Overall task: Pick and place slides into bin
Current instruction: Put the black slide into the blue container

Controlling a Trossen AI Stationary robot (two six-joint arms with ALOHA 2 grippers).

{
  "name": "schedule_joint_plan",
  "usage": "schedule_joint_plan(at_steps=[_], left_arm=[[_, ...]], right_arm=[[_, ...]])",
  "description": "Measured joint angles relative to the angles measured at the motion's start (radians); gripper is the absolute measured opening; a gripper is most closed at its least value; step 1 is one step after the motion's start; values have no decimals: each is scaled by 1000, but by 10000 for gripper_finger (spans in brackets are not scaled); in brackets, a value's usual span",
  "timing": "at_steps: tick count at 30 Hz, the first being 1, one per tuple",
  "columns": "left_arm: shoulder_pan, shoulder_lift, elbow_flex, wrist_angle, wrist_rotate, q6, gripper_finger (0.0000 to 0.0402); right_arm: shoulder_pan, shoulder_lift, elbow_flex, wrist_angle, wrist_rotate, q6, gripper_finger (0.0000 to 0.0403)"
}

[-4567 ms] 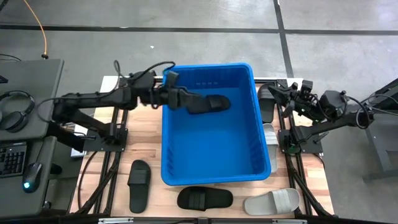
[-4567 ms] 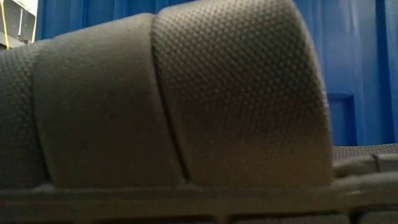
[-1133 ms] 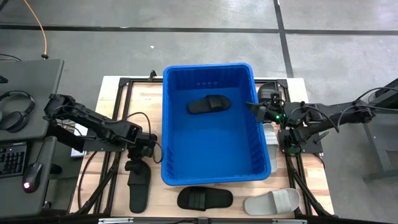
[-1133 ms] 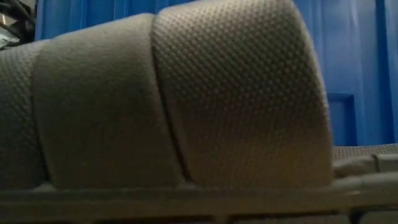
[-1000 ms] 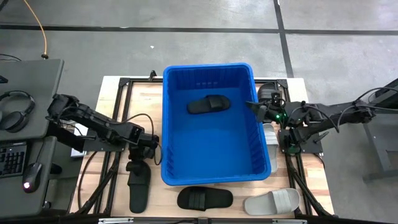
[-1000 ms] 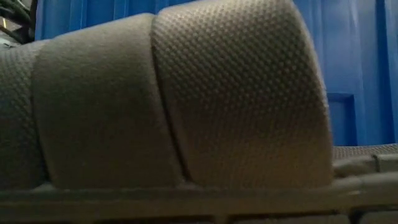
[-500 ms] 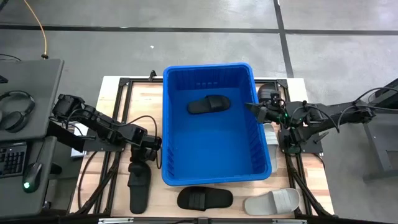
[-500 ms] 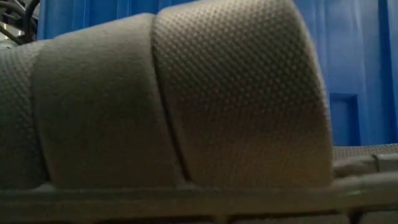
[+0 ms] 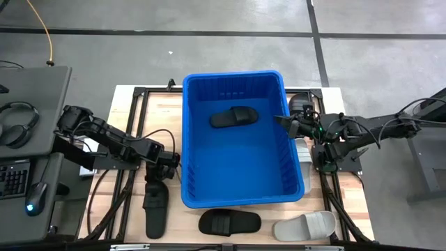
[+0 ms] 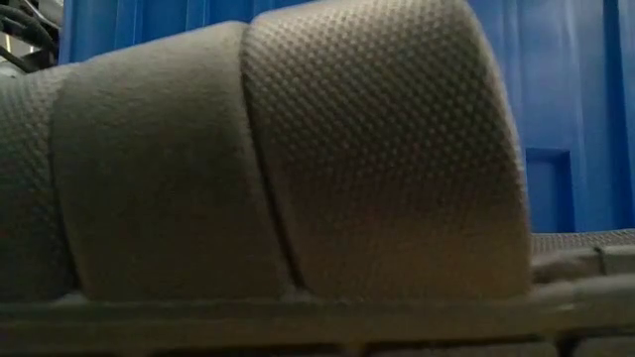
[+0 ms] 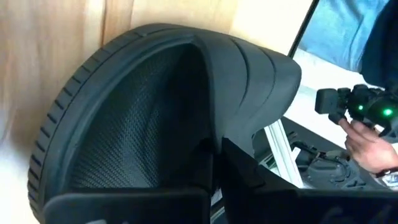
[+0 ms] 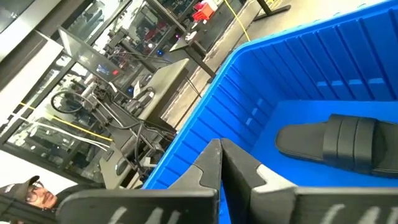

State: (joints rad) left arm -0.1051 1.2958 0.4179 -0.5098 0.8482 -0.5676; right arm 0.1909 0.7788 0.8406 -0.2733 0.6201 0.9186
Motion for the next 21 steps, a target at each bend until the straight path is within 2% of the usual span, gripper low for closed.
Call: schedule_joint_plan(at_steps=[8,21], left_arm=[[0,-93,0,-66,-3,-25,1],[0,-312,23,-306,-12,-55,0]], right_arm=[[0,0,0,-7,4,-11,0],[0,0,0,-7,42,-56,0]])
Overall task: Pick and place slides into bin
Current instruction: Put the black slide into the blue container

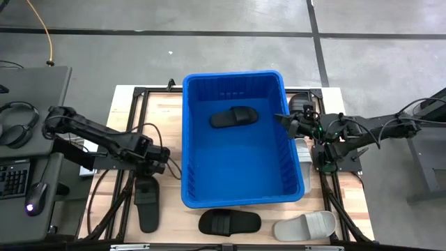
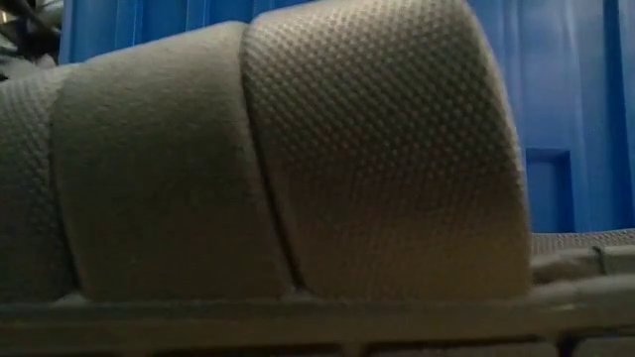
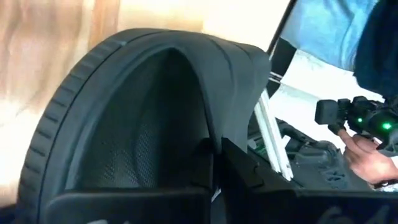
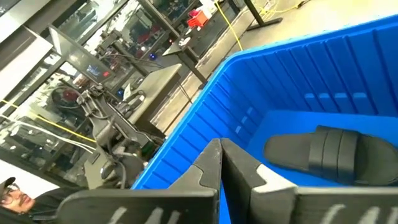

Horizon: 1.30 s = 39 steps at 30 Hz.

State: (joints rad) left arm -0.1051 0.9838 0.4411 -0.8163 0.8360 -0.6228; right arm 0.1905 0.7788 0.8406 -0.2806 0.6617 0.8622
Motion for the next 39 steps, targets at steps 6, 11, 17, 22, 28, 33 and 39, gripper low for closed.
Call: schedule_joint_plan(at_steps=[6,11,17,22,28,33,39], left_arm=[[0,-95,109,-111,-33,-37,0],[0,-122,230,-212,-101,-55,0],[0,-126,358,-295,-132,-66,0],[0,-126,450,-290,-149,-103,0],[0,-126,561,-288,-173,-176,0],[0,-126,666,-289,-188,-198,0],[0,-120,791,-293,-221,-246,0]], right_arm=[[0,0,0,0,28,-23,0],[0,0,0,0,36,-34,0],[0,0,0,1,21,-41,0],[0,-1,0,15,68,-33,0],[-7,0,0,27,69,-17,0],[-7,5,0,38,90,2,0],[-7,27,0,33,52,-1,0]])
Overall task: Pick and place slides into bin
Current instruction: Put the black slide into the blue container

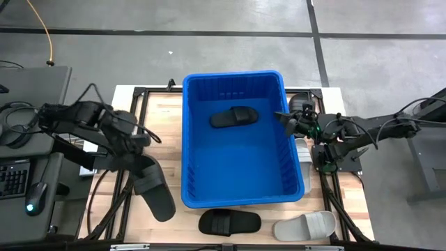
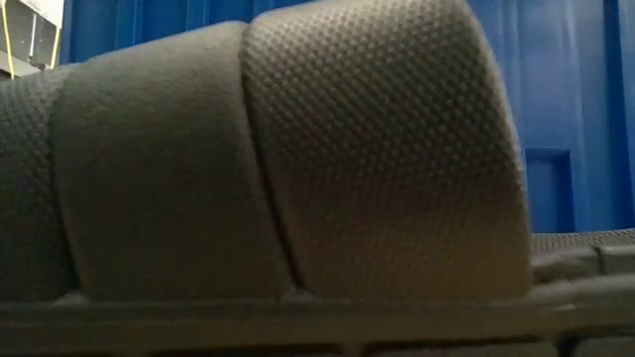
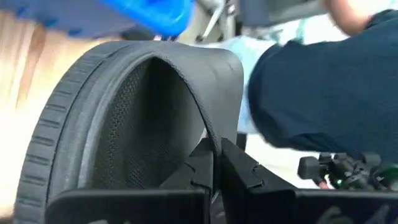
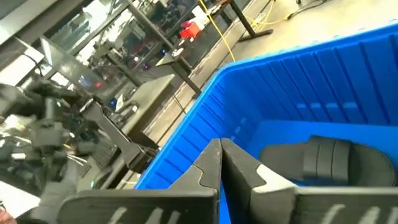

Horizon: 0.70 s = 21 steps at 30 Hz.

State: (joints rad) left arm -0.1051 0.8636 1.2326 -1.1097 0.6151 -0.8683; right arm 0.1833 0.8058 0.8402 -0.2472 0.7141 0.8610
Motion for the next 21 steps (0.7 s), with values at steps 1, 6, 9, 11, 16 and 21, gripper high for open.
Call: schedule_joint_plan(at_steps=[1,6,9,11,16,21], left_arm=[[0,5,23,15,-9,-4,0],[0,36,145,87,-103,1,0],[0,64,209,105,-163,1,0],[0,88,240,105,-192,5,0],[1,158,267,116,-239,20,0],[17,235,269,174,-236,21,0]], right_arm=[[0,3,0,3,6,19,0],[0,32,0,29,31,19,0],[0,48,0,38,34,83,0],[-7,62,0,48,22,142,0],[-27,92,0,81,-79,261,1],[-53,147,0,236,-251,258,26]])
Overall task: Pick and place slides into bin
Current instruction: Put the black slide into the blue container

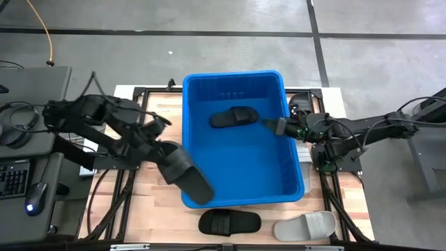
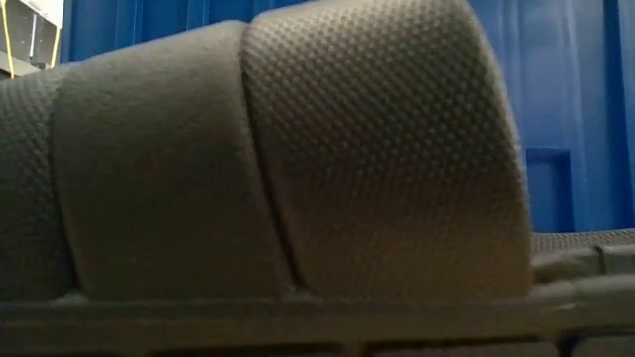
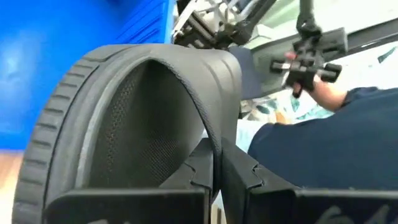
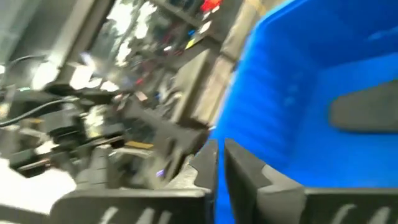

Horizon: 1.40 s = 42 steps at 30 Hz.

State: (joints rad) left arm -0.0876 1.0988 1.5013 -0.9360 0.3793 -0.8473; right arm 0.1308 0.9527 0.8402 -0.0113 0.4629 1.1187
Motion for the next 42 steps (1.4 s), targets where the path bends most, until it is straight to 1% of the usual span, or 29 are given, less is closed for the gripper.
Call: schedule_joint_plan(at_steps=[3,5,8,11,12,14,17,21,25,31,36,38,42], left_arm=[[47,43,0,123,88,-15,0],[72,71,1,173,129,-18,0],[121,120,1,191,225,20,0],[162,163,1,182,290,29,0],[168,179,1,179,331,42,0],[182,212,1,189,425,91,0],[206,255,1,271,539,110,0],[208,309,1,373,601,80,0],[206,358,35,425,623,62,0],[205,455,97,422,634,122,0],[206,508,114,408,647,143,0],[205,530,113,399,646,147,0],[205,541,113,414,647,164,0]], right_arm=[[-7,42,0,125,-103,-51,58],[-7,70,0,201,-178,-68,82],[-6,108,0,263,-295,-51,124],[-7,133,0,317,-421,-17,168],[-6,139,0,337,-452,-15,183],[-5,147,0,369,-493,16,206],[-13,155,0,379,-502,55,231],[-34,165,0,379,-503,102,238],[-33,185,0,388,-507,113,232],[-12,262,0,492,-537,163,223],[4,314,3,640,-550,173,223],[14,328,20,637,-552,183,222],[23,363,71,588,-593,184,218]])
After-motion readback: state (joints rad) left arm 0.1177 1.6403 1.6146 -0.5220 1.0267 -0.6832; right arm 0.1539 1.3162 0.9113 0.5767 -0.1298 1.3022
